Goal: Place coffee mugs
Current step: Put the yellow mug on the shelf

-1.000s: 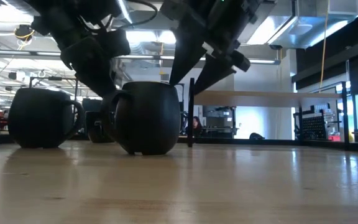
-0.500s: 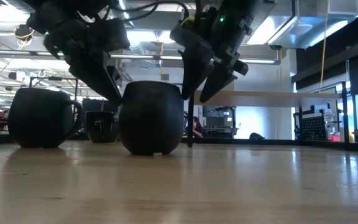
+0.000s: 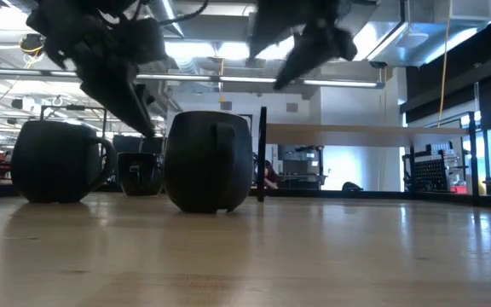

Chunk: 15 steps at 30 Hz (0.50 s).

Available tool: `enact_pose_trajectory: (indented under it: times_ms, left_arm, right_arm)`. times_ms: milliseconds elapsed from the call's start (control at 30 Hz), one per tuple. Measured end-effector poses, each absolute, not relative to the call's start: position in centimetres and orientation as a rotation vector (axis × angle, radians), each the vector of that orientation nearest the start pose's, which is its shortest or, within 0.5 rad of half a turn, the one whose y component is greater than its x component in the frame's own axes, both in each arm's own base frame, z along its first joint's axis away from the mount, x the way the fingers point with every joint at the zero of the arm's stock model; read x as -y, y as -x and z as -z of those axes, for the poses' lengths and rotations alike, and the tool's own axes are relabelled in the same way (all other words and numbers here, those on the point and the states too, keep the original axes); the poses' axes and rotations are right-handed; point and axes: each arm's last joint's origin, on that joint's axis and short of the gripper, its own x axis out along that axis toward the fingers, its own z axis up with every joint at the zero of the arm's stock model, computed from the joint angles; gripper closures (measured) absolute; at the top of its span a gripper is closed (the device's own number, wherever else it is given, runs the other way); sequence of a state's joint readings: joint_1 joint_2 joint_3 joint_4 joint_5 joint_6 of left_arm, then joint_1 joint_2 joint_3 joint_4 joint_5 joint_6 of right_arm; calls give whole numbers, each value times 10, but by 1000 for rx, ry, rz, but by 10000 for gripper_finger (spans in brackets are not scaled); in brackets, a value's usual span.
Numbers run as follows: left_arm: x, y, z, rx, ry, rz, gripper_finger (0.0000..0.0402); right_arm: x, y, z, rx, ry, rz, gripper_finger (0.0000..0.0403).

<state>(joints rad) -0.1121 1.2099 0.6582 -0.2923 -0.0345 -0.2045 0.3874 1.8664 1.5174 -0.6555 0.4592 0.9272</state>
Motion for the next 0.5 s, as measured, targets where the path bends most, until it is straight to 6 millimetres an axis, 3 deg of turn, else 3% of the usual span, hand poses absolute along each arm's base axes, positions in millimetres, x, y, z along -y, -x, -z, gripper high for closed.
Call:
enact_pose_trajectory:
  times_ms: [100,233,500]
  left_arm:
    - [24,-224,-210,-812,137,-14,285]
    - [24,-219,-218,-776,141,-12,285]
    - [24,-217,-224,-742,144,0,285]
  right_arm:
    - [-170,-372,-237,-653,-426,524,139]
    - [-198,-376,-212,-496,-334,603,139]
    - [-202,-384,-171,-361,-364,765,139]
